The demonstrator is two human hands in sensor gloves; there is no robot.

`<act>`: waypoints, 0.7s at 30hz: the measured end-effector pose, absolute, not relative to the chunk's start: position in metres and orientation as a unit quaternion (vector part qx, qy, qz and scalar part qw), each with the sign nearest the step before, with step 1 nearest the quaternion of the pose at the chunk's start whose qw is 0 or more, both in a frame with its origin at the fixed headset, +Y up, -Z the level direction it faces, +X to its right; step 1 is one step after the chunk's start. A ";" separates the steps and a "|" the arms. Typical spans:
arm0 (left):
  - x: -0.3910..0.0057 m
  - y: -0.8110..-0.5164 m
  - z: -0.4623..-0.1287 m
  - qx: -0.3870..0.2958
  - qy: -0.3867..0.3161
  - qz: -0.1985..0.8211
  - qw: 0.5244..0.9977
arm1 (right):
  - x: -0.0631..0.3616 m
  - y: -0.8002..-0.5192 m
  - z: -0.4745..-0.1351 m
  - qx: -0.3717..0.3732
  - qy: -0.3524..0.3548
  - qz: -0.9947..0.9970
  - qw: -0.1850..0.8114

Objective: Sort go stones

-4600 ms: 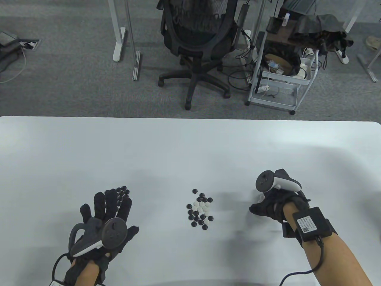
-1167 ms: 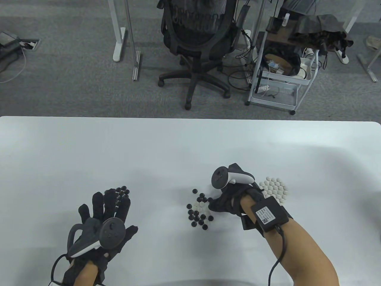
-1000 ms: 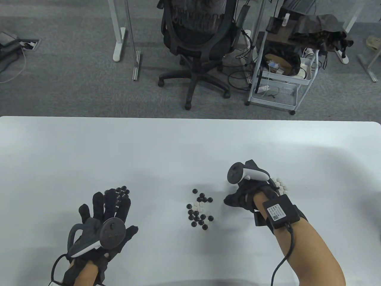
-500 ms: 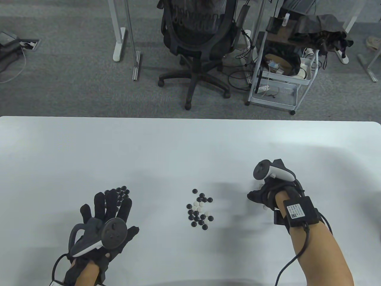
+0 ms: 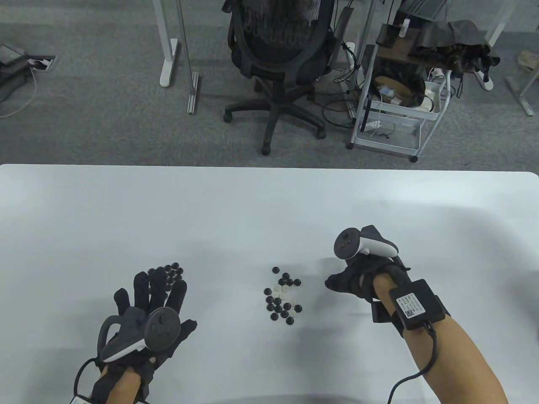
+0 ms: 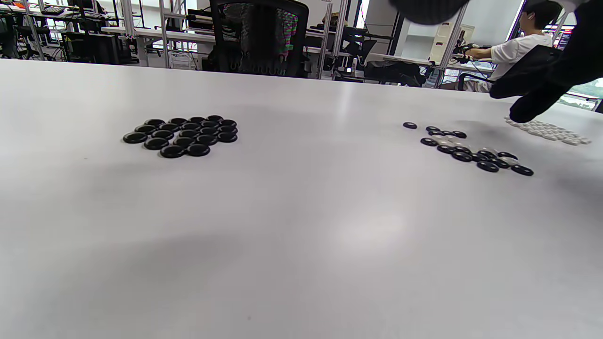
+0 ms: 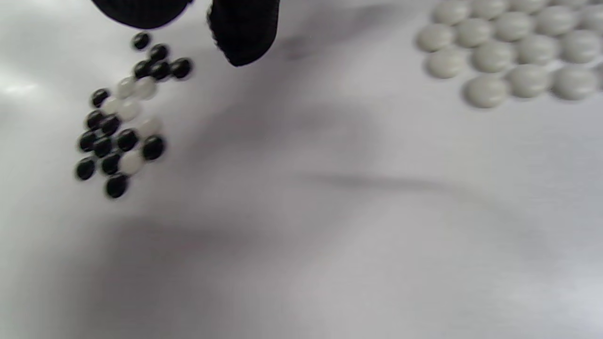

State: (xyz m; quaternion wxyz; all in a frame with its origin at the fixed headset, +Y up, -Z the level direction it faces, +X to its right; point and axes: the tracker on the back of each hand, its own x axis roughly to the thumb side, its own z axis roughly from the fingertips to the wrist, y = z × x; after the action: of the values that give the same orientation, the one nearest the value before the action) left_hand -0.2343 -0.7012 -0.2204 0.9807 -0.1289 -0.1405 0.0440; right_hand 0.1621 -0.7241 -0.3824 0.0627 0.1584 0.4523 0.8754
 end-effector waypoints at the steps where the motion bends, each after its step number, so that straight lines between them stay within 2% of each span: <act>1: -0.234 -0.701 -0.220 -0.129 -0.141 0.044 0.981 | 0.154 -0.725 -0.380 0.172 0.454 0.872 0.062; 7: -0.236 -0.699 -0.219 -0.123 -0.138 0.048 0.982 | 0.113 -0.737 -0.366 0.233 0.464 0.854 0.036; 12: -0.237 -0.697 -0.219 -0.118 -0.137 0.053 0.982 | 0.100 -0.749 -0.359 0.251 0.475 0.843 0.025; 17: -0.238 -0.697 -0.219 -0.117 -0.137 0.053 0.982 | 0.107 -0.752 -0.364 0.231 0.471 0.851 0.017; 21: -0.238 -0.697 -0.219 -0.116 -0.139 0.052 0.982 | 0.132 -0.749 -0.377 0.184 0.468 0.864 0.014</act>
State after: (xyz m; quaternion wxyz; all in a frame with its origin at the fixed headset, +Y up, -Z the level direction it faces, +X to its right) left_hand -0.2377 -0.6968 -0.2189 0.9822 -0.1159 -0.1387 0.0518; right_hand 0.1317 -0.7492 -0.3771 0.0143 0.1840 0.4678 0.8644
